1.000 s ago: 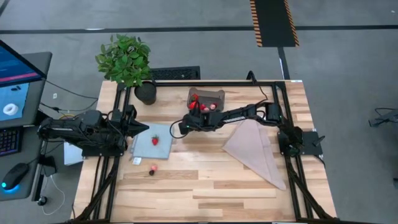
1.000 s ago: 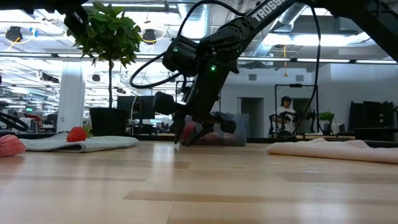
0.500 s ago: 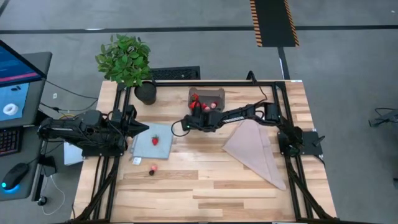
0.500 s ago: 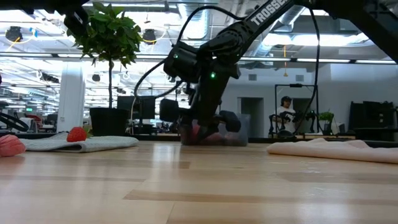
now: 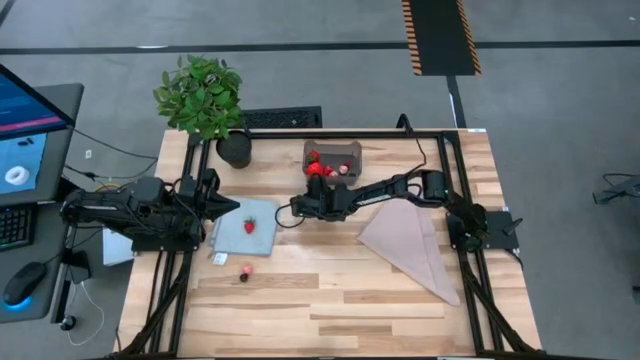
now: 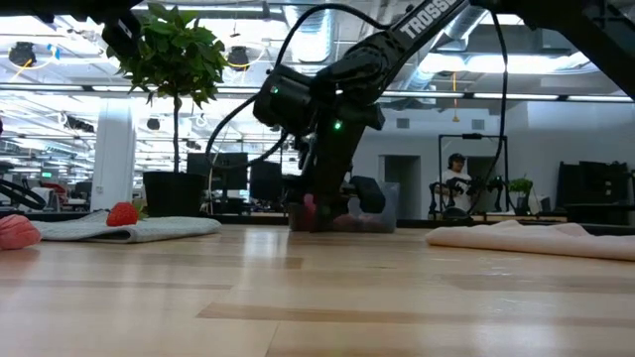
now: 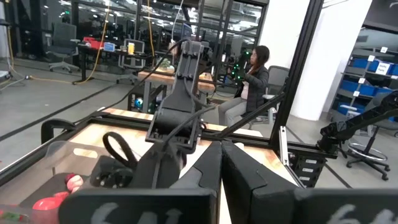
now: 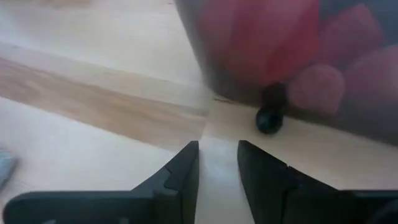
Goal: Pick and placing Produce into tupperware
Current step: Put the blueberry into the black bin
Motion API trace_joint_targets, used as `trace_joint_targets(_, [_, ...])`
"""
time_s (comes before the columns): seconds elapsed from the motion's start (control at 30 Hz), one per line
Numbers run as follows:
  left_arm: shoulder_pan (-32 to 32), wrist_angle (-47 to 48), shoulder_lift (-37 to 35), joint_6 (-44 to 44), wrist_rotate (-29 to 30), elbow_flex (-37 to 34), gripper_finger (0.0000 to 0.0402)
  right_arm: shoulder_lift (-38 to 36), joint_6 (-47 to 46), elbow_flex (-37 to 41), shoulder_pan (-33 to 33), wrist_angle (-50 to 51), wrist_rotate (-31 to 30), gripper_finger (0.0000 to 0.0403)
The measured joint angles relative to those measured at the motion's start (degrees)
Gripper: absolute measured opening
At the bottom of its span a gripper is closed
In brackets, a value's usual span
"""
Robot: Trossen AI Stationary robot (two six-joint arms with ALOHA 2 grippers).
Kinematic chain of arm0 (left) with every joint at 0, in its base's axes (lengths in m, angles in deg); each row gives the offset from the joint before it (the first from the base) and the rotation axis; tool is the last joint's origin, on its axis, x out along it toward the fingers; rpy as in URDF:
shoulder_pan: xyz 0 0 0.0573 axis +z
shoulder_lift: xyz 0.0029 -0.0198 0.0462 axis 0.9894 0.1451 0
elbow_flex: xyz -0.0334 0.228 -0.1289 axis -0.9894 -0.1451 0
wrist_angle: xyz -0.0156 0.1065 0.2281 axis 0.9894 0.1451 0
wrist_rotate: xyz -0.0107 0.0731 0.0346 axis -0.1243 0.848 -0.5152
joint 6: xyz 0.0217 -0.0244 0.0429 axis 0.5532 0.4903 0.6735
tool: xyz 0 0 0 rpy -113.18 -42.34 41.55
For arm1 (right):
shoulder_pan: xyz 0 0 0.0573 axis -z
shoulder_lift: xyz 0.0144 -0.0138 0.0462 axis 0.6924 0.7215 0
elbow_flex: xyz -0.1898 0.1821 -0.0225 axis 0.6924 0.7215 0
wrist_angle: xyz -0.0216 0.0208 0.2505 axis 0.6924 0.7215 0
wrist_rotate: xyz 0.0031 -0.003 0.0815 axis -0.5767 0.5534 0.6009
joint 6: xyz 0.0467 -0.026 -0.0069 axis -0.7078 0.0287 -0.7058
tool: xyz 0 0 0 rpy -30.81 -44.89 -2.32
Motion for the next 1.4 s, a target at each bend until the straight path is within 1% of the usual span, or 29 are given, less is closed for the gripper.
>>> trace_joint_targets(0.07, [0.0,0.1,0.0,0.0,0.0,0.0,0.0000,0.6,0.1,-0.1,-0.2,0.3,-1.0,0.0150])
trace_joint_targets(0.1, [0.0,0.3,0.0,0.0,0.0,0.0,0.0000,0.5,0.0,-0.2,-0.2,0.6,-0.3,0.0158])
trace_joint_targets(0.17, [0.0,0.8,0.0,0.0,0.0,0.0,0.0000,0.5,-0.6,-0.2,-0.8,0.8,0.5,0.0177])
trace_joint_targets(0.27, [0.0,1.4,0.0,0.0,0.0,0.0,0.0000,0.6,-0.7,-0.2,-1.8,1.8,-0.2,0.0207])
trace_joint_targets(0.37, [0.0,2.1,0.0,0.0,0.0,0.0,0.0000,0.6,-3.9,-0.2,-2.9,6.3,-1.2,0.0230])
trace_joint_targets(0.43, [0.0,2.1,0.0,-0.1,0.0,0.0,0.0000,0.6,-6.6,-0.2,-3.5,8.8,-1.9,0.0237])
trace_joint_targets(0.7, [0.0,2.1,0.0,-0.6,0.4,0.0,0.0000,0.7,-6.8,0.0,-3.2,7.5,-3.7,0.0239])
trace_joint_targets(0.8, [0.0,2.1,0.0,-0.7,0.4,0.0,0.0000,0.6,-6.8,0.0,-2.2,7.5,-2.1,0.0239])
trace_joint_targets(0.93, [0.0,2.1,0.0,-0.7,0.4,0.0,0.0000,0.6,-6.7,0.0,-1.6,7.4,-2.0,0.0239])
trace_joint_targets(1.4, [0.0,2.0,0.0,-0.7,0.5,0.0,0.0000,0.6,-4.0,0.0,-0.9,5.8,-3.1,0.0239])
